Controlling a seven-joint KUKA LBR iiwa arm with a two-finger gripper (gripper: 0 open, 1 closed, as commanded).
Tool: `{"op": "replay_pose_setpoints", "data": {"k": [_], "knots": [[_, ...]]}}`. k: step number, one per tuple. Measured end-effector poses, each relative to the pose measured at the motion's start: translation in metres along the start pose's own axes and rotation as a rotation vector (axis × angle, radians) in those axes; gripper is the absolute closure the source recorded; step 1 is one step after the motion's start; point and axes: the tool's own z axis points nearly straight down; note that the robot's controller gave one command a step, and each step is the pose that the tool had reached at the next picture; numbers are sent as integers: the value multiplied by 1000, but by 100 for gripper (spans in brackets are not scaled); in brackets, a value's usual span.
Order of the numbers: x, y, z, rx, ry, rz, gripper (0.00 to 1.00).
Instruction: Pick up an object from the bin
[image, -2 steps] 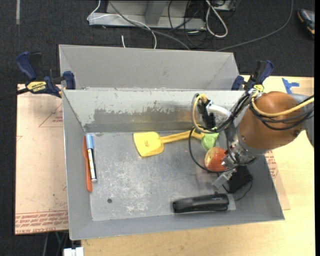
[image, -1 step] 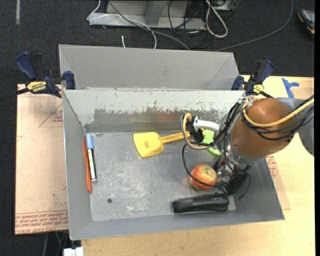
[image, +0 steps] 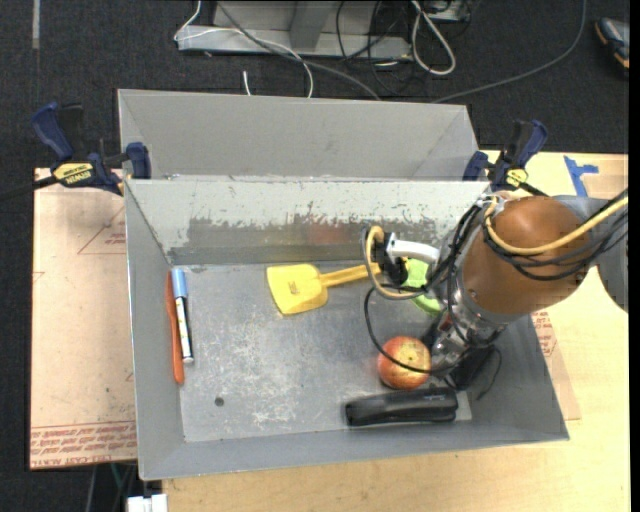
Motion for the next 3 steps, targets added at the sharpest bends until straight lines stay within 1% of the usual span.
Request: {"op": "replay_pose_setpoints", "data": {"k": [1, 2, 3], "knots": [[-15, -8, -19, -1, -5, -253, 100], [-16, -12, -26, 2, 0, -409, 100], [-11, -17, -4, 3, -3, -560, 100]]}}
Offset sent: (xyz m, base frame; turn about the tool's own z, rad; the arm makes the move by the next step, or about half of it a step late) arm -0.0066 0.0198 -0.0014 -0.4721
